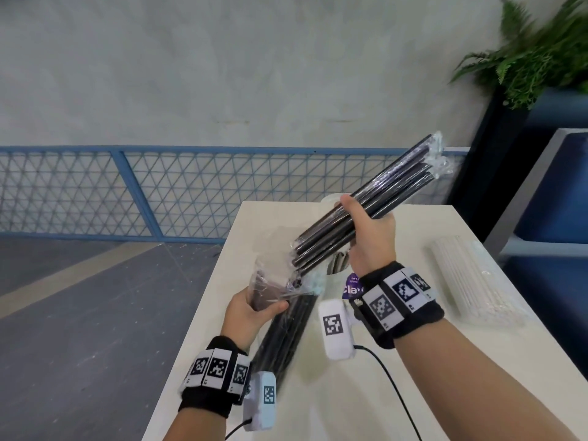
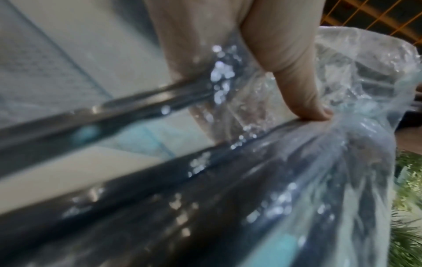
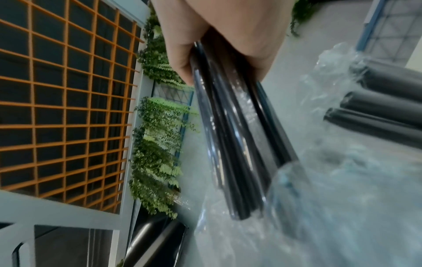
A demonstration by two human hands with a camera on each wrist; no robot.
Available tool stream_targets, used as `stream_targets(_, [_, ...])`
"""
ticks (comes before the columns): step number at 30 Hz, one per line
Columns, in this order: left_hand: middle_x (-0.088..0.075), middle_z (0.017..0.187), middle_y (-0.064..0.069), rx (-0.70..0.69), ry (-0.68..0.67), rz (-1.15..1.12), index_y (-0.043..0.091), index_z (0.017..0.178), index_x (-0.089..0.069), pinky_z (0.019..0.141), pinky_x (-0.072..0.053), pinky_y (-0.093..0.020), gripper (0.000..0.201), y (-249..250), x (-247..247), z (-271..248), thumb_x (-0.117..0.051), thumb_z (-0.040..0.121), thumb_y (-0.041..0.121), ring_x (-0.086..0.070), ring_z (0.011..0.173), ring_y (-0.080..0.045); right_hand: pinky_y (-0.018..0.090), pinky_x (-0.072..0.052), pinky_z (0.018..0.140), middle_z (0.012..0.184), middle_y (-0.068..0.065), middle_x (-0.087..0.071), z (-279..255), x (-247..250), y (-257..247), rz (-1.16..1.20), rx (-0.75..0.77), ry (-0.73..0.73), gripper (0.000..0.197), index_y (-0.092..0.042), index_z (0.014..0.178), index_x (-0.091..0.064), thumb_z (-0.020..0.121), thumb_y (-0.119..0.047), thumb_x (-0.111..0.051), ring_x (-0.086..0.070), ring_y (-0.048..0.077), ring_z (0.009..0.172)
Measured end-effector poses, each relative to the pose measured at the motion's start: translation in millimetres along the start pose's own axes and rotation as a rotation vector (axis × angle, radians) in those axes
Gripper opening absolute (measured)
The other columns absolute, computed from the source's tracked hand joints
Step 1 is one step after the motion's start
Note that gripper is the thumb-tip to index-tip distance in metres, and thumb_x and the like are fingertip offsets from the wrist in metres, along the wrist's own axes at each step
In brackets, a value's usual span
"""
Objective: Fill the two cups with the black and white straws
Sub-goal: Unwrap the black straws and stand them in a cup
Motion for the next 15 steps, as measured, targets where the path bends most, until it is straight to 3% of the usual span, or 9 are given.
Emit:
stream_targets(4, [-0.071,0.073,0.004,-0.007,0.090,-0.035,0.011,0.084,-0.067,0.062,-0.050,-0.009,0.020,-2,9,2,-0.073,0.071,-0.003,-0.066,0.063,0.002,0.046,-0.051,0.093,0.095,0.016,-0.059,9,6,-7,0.075,0.003,0.079,0.043,0.006,0.112,-0.052,0.075,-0.005,-0.071,-0.061,0.029,0.090])
stream_targets(7, [-0.072,0.080,-0.004,0.017,0.171,-0.068,0.012,0.085,-0.068,0.076,-0.054,-0.028,0.018,-12,21,7,-0.074,0.072,0.001,-0.069,0.074,-0.014,0.040,-0.054,0.088,0.098,0.016,-0.059,15,11,-14,0.070,0.052,0.124,0.050,0.009,0.120,-0.048,0.077,-0.005,-0.069,-0.062,0.026,0.090])
stream_targets(9, [-0.072,0.082,-0.007,0.029,0.191,-0.082,0.012,0.086,-0.068,0.080,-0.053,-0.035,0.018,-17,25,8,-0.074,0.072,0.002,-0.068,0.079,-0.022,0.040,-0.055,0.089,0.098,0.015,-0.060,18,12,-15,0.041,0.094,0.130,0.050,0.008,0.120,-0.048,0.077,-0.005,-0.069,-0.063,0.026,0.091])
stream_targets(12, [-0.072,0.075,-0.001,0.011,0.203,-0.100,0.015,0.082,-0.068,0.074,-0.054,-0.026,0.020,-16,24,7,-0.072,0.072,-0.002,-0.068,0.073,-0.016,0.037,-0.054,0.090,0.093,0.007,-0.062,21,11,-13,-0.062,0.169,0.149,0.043,0.003,0.115,-0.050,0.077,-0.005,-0.069,-0.063,0.021,0.090])
stream_targets(15, [-0.071,0.062,0.006,-0.013,0.190,-0.121,0.016,0.075,-0.065,0.064,-0.054,-0.014,0.023,-11,20,4,-0.069,0.073,-0.006,-0.067,0.063,-0.005,0.016,-0.053,0.079,0.092,-0.003,-0.062,23,10,-2,-0.221,0.234,0.107,0.040,-0.005,0.113,-0.051,0.078,-0.008,-0.070,-0.062,0.008,0.085])
Point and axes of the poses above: each hand's wrist, its own z-axis towards the middle knuckle, its own x-axis out of the back of the hand, y = z × x, the point moved 3 cm from there along z, towards the middle knuckle
